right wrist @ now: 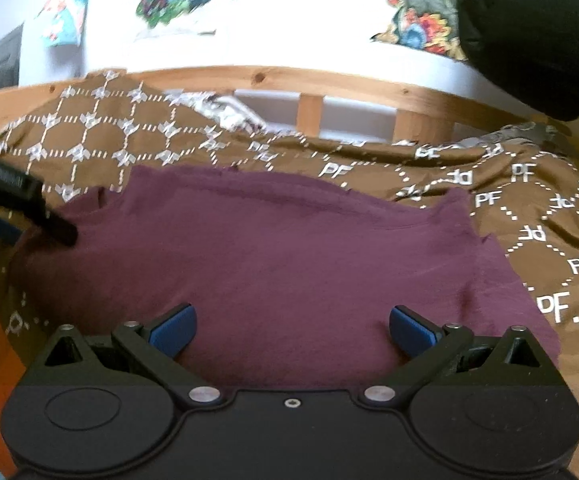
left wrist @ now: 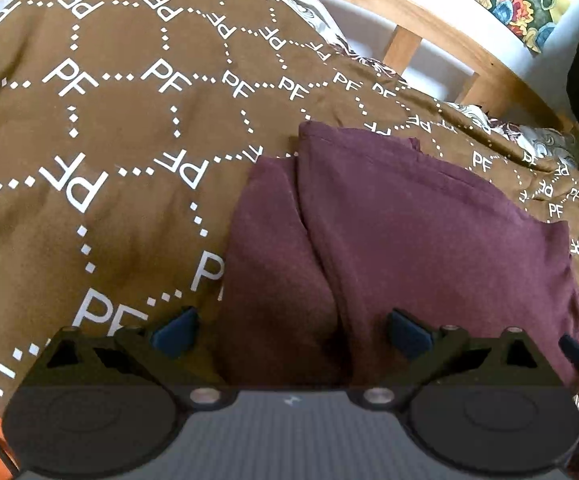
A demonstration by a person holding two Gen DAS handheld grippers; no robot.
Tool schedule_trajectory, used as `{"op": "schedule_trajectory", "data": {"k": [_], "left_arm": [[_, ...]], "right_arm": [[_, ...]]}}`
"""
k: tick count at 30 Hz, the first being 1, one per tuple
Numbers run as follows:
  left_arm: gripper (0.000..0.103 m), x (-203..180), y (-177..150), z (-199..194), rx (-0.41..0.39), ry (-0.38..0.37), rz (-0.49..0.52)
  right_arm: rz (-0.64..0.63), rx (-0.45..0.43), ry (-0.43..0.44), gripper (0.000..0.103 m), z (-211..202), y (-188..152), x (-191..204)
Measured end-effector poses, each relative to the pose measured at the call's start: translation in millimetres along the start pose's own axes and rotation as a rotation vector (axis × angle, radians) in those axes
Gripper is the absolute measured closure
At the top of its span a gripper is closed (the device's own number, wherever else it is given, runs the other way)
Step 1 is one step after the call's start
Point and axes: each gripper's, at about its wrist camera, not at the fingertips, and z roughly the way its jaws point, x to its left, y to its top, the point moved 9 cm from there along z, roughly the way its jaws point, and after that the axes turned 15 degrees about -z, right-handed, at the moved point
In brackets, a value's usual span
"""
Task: Fold small clothes
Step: 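Lower the left gripper to the shirt's side edge and close on it, then lift the side edge with the left gripper and fold it over the shirt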
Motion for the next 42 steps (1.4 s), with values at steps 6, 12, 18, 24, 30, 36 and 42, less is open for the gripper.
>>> {"op": "schedule_trajectory", "data": {"k": [6, 12, 18, 24, 30, 36, 42], "left_arm": [[0.001, -2, 0, 2, 0.001, 0.021, 0.019], [0.009, -3, 1, 1, 0.011, 0.017, 0.014], [0.028, -9, 1, -3, 0.029, 0.010, 0.007], [0.064, -21, 1, -10, 0.008, 0.031, 0.005], [0.087, -52, 2, -28, -0.064, 0.051, 0.106], [0.089, -109, 8, -52, -0.143, -0.021, 0.212], [0.090, -180, -3, -62, -0.170, -0.099, 0.333]], "right_arm": [[-0.006, 0.042, 0.020, 0.000, 8, -10, 7], [-0.009, 0.043, 0.012, 0.000, 9, -11, 9], [0.003, 0.044, 0.021, 0.000, 9, -12, 7], [0.004, 0.046, 0.021, 0.000, 7, -12, 6], [-0.034, 0.042, 0.024, 0.000, -1, -8, 6], [-0.094, 0.032, -0.034, 0.000, -16, -2, -9], [-0.074, 0.030, -0.122, 0.000, -38, 0, -47]]}}
